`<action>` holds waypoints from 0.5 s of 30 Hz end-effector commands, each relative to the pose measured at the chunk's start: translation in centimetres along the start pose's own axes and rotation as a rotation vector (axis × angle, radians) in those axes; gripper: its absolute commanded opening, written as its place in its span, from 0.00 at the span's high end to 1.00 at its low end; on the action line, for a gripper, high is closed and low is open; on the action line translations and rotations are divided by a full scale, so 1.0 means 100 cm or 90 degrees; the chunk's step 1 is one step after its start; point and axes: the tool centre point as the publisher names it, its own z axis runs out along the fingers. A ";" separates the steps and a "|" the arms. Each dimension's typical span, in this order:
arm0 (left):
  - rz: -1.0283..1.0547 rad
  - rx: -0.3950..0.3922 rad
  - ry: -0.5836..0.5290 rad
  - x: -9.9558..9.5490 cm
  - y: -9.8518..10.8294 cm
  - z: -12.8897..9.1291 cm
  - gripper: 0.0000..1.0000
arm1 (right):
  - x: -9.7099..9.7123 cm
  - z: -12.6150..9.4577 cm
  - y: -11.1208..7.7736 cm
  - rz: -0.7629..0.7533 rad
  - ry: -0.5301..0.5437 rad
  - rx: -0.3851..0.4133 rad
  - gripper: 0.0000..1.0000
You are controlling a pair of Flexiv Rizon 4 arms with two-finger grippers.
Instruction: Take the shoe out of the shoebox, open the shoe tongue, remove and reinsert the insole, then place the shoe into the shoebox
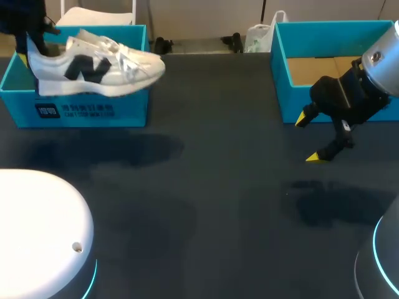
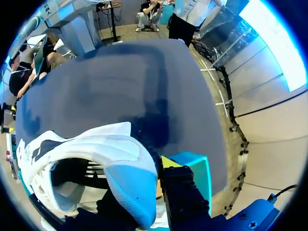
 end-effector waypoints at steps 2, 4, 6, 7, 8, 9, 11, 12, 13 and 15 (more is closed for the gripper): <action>0.006 -0.067 0.029 -0.026 -0.036 0.002 1.00 | 0.001 0.001 0.000 0.001 -0.001 0.002 0.00; 0.008 -0.066 0.031 -0.035 -0.044 0.005 1.00 | 0.001 0.001 0.000 0.001 -0.001 0.002 0.00; 0.016 -0.063 0.034 -0.046 -0.053 0.007 1.00 | 0.001 0.001 0.000 0.001 -0.001 0.002 0.00; 0.021 -0.062 0.034 -0.051 -0.057 0.009 1.00 | 0.001 0.001 0.000 0.001 -0.001 0.002 0.00; 0.025 -0.063 0.037 -0.056 -0.061 0.011 1.00 | 0.001 0.001 0.000 0.001 -0.001 0.002 0.00; 0.027 -0.063 0.036 -0.062 -0.066 0.013 1.00 | 0.001 0.001 0.000 0.001 -0.001 0.002 0.00; 0.034 -0.069 0.038 -0.073 -0.074 0.017 1.00 | 0.001 0.001 0.000 0.001 -0.001 0.002 0.00; 0.037 -0.067 0.040 -0.080 -0.078 0.020 1.00 | 0.001 0.001 0.000 0.001 -0.001 0.002 0.00; 0.037 -0.067 0.037 -0.085 -0.081 0.022 1.00 | 0.001 0.001 0.000 0.001 -0.001 0.002 0.00; 0.042 -0.066 0.036 -0.095 -0.087 0.025 1.00 | 0.001 0.001 0.000 0.001 -0.001 0.002 0.00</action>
